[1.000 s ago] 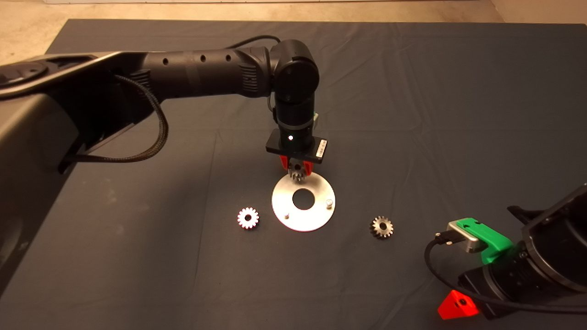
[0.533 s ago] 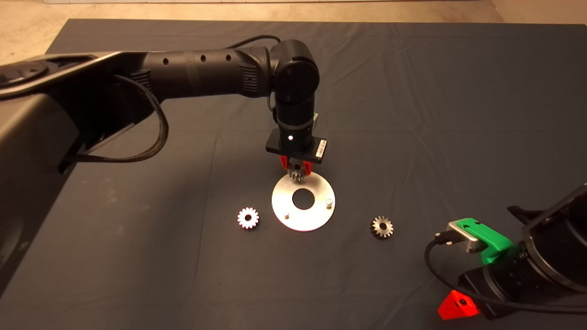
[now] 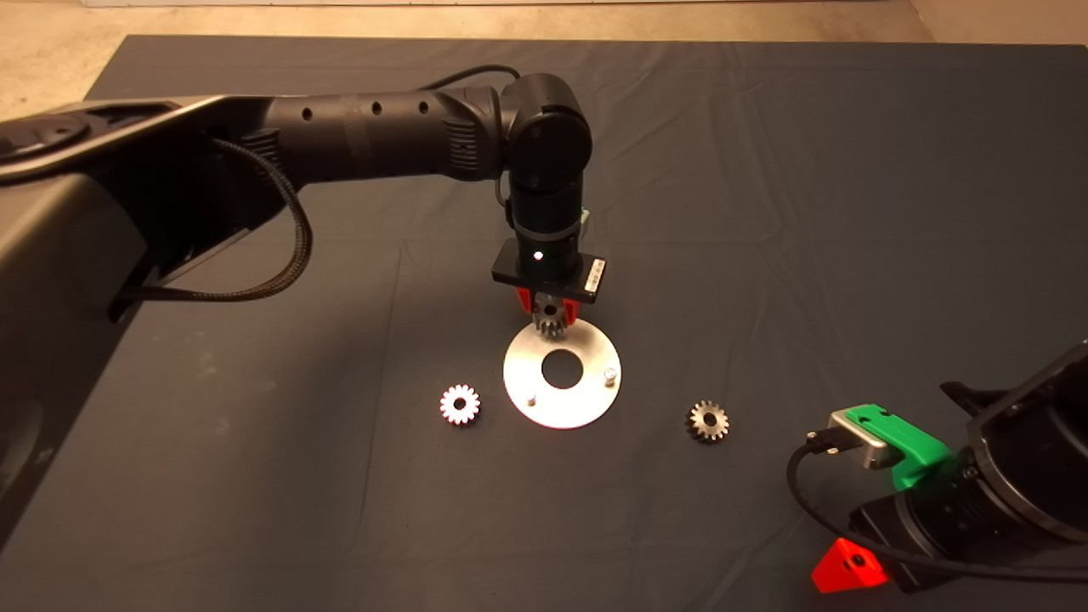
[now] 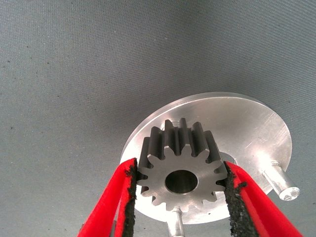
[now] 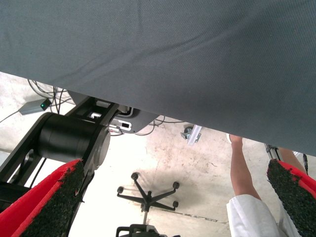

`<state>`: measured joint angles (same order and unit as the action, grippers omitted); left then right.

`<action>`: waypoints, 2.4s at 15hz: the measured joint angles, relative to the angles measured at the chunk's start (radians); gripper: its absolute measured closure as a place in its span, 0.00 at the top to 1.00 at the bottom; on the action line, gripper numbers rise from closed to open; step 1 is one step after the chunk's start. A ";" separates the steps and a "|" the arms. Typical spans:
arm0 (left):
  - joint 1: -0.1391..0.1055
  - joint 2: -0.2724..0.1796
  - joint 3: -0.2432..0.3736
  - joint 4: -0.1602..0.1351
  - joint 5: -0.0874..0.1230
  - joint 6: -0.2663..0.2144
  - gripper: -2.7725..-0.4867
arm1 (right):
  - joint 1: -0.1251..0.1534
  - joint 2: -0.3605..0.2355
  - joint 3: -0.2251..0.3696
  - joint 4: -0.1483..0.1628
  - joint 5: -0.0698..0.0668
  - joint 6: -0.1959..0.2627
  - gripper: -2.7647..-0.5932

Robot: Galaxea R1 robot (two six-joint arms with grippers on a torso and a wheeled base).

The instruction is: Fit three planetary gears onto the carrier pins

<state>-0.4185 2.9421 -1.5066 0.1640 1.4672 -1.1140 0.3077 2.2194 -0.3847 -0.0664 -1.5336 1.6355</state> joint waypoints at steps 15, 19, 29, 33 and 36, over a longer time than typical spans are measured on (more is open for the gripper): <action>-0.203 -0.300 0.407 -0.128 0.035 -0.231 0.55 | 0.000 0.000 0.000 0.000 0.001 0.000 1.00; -0.200 -0.366 0.629 -0.140 0.024 -0.441 0.55 | 0.000 0.000 0.000 0.000 -0.001 0.000 1.00; -0.047 -0.362 0.674 -0.025 0.054 -0.477 0.55 | 0.002 0.003 0.000 0.000 0.000 0.000 1.00; 0.019 -0.344 0.628 -0.005 0.054 -0.437 0.55 | 0.002 0.003 0.000 0.000 0.000 -0.001 1.00; 0.040 -0.340 0.587 0.018 0.055 -0.418 0.55 | 0.003 0.003 0.000 0.000 0.000 -0.001 1.00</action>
<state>-0.3788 2.6020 -0.9196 0.1818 1.5226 -1.5317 0.3102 2.2226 -0.3847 -0.0668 -1.5336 1.6347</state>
